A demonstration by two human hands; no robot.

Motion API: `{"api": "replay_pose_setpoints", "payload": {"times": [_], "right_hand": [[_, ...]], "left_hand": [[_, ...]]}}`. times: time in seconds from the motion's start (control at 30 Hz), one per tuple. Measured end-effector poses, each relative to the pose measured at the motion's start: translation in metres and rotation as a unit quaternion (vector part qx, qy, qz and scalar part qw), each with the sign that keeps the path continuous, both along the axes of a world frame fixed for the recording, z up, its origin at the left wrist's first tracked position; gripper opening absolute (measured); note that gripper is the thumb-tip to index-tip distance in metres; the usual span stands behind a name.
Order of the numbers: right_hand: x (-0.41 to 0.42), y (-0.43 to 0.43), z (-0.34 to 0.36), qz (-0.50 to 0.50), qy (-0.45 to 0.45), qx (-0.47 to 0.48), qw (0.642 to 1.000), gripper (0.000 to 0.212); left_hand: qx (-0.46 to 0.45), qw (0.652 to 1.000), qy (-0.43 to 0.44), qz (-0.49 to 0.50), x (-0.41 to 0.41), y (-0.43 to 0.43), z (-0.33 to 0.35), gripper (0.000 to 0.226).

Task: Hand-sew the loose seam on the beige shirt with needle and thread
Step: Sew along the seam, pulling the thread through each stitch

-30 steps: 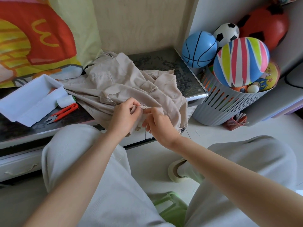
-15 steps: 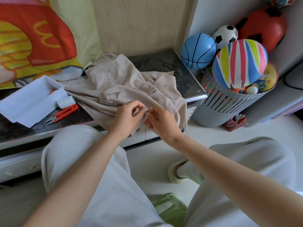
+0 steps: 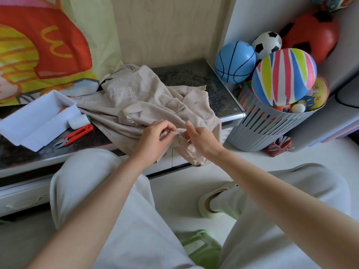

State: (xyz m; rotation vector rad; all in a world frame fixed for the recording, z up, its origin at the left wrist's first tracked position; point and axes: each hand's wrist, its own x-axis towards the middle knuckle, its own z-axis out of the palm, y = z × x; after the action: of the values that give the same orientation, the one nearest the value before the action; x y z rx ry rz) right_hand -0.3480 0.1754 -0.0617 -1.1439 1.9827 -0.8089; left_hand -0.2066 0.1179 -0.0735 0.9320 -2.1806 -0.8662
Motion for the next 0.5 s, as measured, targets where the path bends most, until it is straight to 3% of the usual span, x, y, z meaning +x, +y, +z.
{"api": "replay_pose_setpoints", "payload": {"times": [0.07, 0.17, 0.27, 0.37, 0.5], "right_hand": [[0.004, -0.003, 0.0, -0.013, -0.078, 0.042, 0.996, 0.065], [0.006, -0.006, -0.001, -0.04, -0.205, 0.054, 0.976, 0.043], [0.007, -0.005, 0.001, -0.058, -0.328, 0.052, 0.941, 0.027], [0.005, -0.002, 0.006, -0.059, -0.428, 0.036, 0.901, 0.02], [0.002, -0.002, 0.01, -0.048, -0.391, -0.016, 0.919, 0.021]], "left_hand": [[-0.009, 1.0, 0.002, -0.008, 0.0, 0.0, -0.001, 0.004], [-0.005, 1.0, 0.013, -0.014, 0.001, 0.0, -0.001, 0.008], [-0.002, 0.999, 0.03, -0.016, 0.001, -0.001, -0.002, 0.017], [-0.005, 0.999, 0.042, -0.03, 0.003, -0.001, 0.0, 0.011], [-0.014, 0.999, 0.029, -0.025, 0.003, -0.003, -0.002, 0.014]]}}
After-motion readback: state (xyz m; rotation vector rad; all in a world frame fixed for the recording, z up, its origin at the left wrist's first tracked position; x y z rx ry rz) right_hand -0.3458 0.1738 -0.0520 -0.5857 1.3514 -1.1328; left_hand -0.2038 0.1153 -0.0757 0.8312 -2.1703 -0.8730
